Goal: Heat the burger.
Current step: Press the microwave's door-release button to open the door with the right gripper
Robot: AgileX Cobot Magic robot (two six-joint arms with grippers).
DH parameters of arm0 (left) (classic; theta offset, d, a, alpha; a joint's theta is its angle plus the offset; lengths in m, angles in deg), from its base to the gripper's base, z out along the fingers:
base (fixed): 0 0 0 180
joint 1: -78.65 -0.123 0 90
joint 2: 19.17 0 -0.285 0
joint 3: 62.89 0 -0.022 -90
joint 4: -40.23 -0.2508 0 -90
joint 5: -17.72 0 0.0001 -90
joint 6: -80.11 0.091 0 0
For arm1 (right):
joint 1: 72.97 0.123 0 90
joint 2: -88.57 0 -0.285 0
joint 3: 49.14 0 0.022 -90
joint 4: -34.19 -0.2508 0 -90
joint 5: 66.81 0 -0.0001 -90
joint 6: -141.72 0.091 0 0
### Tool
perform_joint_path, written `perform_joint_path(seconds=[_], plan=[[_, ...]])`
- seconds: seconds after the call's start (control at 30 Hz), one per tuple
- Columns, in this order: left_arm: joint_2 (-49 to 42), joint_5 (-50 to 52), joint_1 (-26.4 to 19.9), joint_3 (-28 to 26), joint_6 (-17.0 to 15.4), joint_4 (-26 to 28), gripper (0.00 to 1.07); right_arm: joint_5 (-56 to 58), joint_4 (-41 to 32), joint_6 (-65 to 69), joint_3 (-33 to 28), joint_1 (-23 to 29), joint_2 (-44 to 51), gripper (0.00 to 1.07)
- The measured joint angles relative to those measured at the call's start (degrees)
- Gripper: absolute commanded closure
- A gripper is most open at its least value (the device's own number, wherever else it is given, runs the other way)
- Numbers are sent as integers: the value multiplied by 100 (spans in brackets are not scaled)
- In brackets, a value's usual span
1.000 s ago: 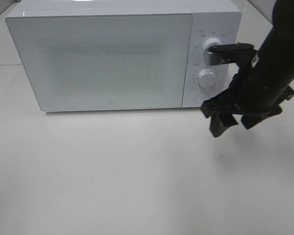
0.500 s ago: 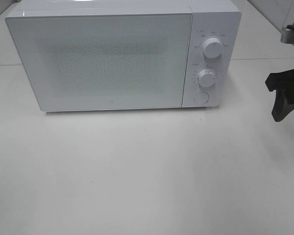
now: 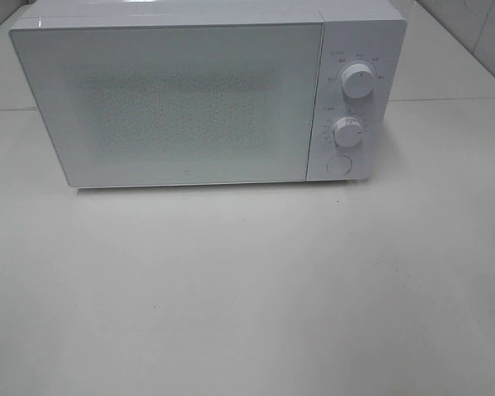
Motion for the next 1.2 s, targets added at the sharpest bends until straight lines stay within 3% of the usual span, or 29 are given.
perform_joint_path(seconds=[0.1,0.17,0.53,0.9,1.2], plan=[[0,0,0,0,0,0,106,34,0,0,-74,0,149,40],[0,0,0,0,0,0,106,143,-6,0,-435,0,854,40],[0,0,0,0,0,0,106,120,-6,-57,-1163,0,2510,40],[0,0,0,0,0,0,106,-74,-6,-206,-1249,0,4360,41],[0,0,0,0,0,0,106,-74,-6,-206,-1283,0,5180,41]])
